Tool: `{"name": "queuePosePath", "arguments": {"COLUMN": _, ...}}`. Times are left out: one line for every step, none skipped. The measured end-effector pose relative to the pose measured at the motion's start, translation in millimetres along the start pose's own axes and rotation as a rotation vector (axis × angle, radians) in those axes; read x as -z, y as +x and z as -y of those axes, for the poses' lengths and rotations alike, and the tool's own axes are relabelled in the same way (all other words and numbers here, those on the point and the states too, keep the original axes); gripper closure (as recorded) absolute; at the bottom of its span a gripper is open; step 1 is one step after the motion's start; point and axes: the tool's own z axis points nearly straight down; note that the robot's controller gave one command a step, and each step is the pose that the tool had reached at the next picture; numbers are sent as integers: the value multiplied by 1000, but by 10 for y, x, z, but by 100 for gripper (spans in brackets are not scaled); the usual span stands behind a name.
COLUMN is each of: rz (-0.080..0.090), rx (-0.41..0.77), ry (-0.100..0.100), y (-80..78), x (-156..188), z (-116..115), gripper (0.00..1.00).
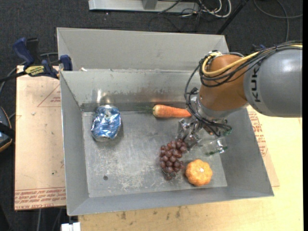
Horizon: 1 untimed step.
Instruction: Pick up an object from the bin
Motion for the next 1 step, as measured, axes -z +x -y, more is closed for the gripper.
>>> {"name": "queuePosePath", "arguments": {"rz": 0, "rx": 0, "ry": 0, "y": 0, "x": 0, "z": 0, "gripper": 100}}
